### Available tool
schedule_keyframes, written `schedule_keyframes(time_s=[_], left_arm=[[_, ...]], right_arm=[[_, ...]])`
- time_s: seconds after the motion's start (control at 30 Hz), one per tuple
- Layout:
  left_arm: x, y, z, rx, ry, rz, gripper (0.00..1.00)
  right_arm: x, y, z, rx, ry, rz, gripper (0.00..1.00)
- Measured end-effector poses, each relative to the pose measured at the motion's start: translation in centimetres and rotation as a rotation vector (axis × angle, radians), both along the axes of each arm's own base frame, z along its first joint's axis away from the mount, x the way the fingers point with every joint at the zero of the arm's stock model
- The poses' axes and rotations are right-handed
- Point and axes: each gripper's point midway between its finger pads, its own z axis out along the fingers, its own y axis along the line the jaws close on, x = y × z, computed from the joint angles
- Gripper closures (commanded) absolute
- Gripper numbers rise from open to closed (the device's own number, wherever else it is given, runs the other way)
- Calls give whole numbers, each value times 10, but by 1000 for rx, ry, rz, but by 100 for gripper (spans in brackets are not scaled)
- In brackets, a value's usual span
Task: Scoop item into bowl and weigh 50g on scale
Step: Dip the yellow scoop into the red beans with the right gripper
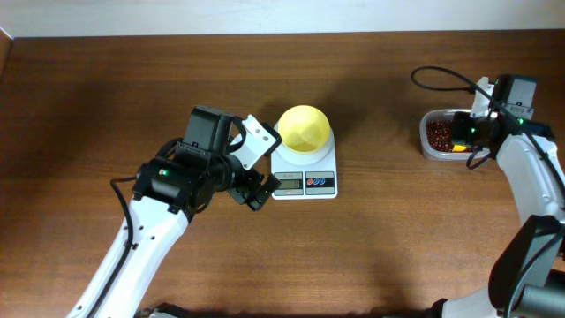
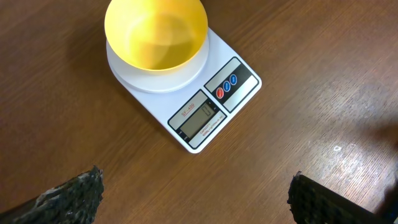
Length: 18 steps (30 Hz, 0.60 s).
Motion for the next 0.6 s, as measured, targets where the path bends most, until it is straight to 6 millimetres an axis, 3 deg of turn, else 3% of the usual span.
schedule_keyframes(time_s=[0.1,0.37,0.6], left_arm=[[0,0,0,0,0,0,1],[0,0,0,0,0,0,2],[0,0,0,0,0,0,1]], right_arm=[[-1,3,0,75,-12,16,96],[-18,-15,1,273,-24,-23,96],[-18,-5,4,344,-35,-5,96]])
